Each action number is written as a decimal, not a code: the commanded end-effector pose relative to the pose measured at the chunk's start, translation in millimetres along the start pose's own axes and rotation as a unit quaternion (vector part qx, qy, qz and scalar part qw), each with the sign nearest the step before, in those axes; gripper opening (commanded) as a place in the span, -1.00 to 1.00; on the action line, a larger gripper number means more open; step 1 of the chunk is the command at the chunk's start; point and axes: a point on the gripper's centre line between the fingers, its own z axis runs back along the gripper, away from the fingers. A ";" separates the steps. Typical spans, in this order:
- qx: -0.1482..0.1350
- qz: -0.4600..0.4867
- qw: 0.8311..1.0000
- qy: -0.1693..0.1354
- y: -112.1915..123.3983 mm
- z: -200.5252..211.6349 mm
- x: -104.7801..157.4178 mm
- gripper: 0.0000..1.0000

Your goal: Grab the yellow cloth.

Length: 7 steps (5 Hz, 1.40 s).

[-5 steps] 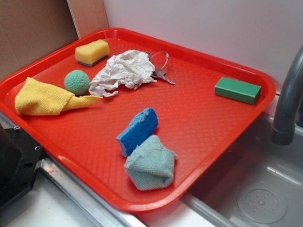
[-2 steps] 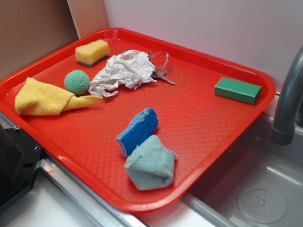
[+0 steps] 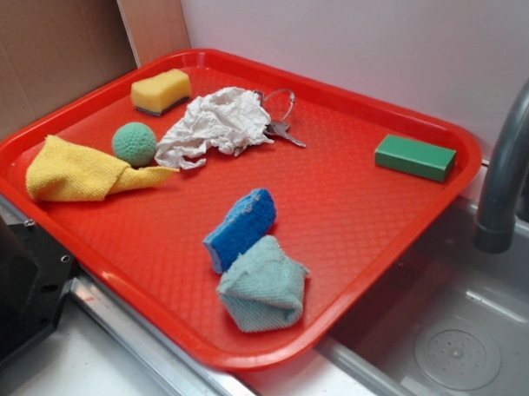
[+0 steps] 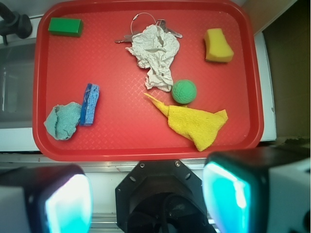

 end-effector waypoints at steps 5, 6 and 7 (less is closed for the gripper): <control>0.016 -0.139 0.988 0.071 100.2 -183.9 9.0 1.00; 0.036 -0.129 0.986 0.102 102.2 -217.8 -7.4 -1.00; 0.031 -0.129 0.987 0.093 99.0 -210.7 -8.9 -1.00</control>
